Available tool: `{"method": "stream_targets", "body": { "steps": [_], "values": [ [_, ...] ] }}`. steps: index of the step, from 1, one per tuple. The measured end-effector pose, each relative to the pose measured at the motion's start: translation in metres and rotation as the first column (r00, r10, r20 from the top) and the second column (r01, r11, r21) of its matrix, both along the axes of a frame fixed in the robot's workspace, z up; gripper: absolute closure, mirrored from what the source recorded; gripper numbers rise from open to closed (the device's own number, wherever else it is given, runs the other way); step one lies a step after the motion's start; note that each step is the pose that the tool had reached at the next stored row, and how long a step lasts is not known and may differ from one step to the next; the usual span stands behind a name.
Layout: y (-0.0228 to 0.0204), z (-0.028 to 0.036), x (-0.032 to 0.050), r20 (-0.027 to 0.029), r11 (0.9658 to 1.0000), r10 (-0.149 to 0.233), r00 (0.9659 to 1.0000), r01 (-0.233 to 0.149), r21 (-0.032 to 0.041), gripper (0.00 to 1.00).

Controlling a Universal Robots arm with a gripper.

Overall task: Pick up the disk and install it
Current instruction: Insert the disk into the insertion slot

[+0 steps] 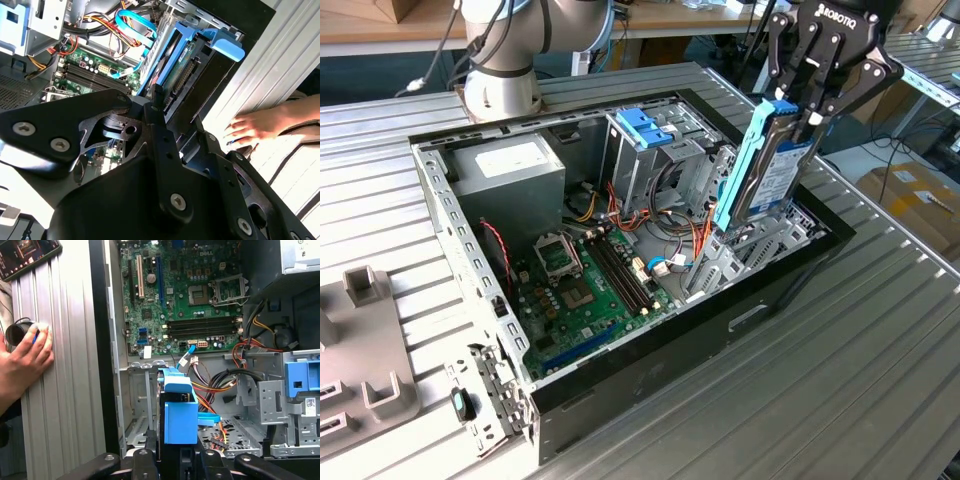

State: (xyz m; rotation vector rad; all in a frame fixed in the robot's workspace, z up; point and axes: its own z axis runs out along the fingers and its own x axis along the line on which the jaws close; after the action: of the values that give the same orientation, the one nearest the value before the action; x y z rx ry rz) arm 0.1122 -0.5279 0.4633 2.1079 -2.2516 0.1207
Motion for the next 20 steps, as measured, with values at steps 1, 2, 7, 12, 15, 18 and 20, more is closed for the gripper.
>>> {"method": "stream_targets", "body": {
  "steps": [1,2,7,12,15,18,20],
  "values": [
    [0.0000,-0.0006,0.0000,0.0000,1.0000,0.000,1.0000,0.000,0.0000,0.65],
    [0.0000,-0.0006,0.0000,0.0000,1.0000,0.000,1.0000,0.000,0.0000,0.65],
    [-0.0022,-0.0008,0.0001,0.0000,1.0000,0.000,1.0000,0.000,-0.0001,0.65],
    [-0.0036,-0.0015,0.0001,0.0000,1.0000,0.000,1.0000,0.000,-0.0002,0.65],
    [-0.0036,-0.0022,0.0001,0.0000,1.0000,0.002,1.0000,-0.002,0.0001,0.65],
    [-0.0036,-0.0025,0.0001,0.0000,0.9999,0.016,0.9999,-0.016,-0.0001,0.65],
    [-0.0036,-0.0026,0.0001,0.0000,0.9999,0.016,0.9999,-0.016,-0.0001,0.65]
  ]
}}
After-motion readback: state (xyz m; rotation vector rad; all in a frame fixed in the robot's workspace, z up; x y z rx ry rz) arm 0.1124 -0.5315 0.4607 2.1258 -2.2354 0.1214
